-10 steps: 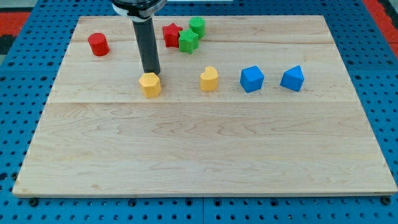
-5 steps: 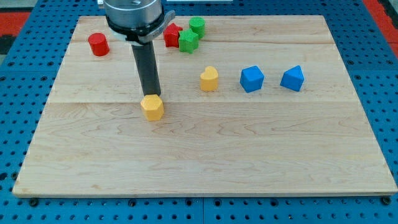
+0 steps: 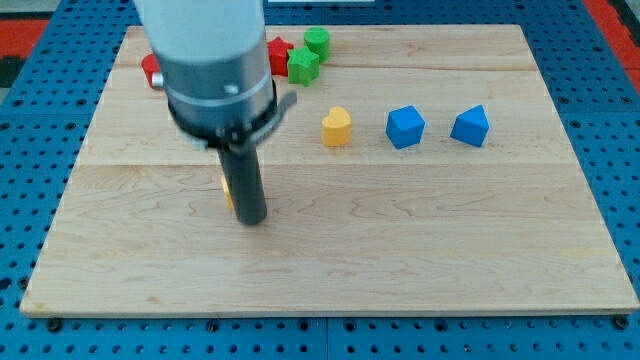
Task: Move yellow hexagon on left side of yellow heart
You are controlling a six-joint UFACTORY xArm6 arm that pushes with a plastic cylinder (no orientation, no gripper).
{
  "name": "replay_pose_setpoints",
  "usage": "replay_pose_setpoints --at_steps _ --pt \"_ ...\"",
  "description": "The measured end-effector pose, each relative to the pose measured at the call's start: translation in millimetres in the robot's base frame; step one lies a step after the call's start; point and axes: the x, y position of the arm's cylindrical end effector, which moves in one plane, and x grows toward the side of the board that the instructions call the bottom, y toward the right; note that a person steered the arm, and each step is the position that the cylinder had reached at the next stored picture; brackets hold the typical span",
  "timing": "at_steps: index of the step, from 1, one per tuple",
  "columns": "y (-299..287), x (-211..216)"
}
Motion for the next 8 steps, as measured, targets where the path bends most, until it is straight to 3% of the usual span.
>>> replay_pose_setpoints --at_steps 1,2,3,4,5,8 --pt "2 -54" --pt "7 -55" --pt "-23 -6" --pt "-77 -36" --pt "-55 -70" --pt "-34 -15"
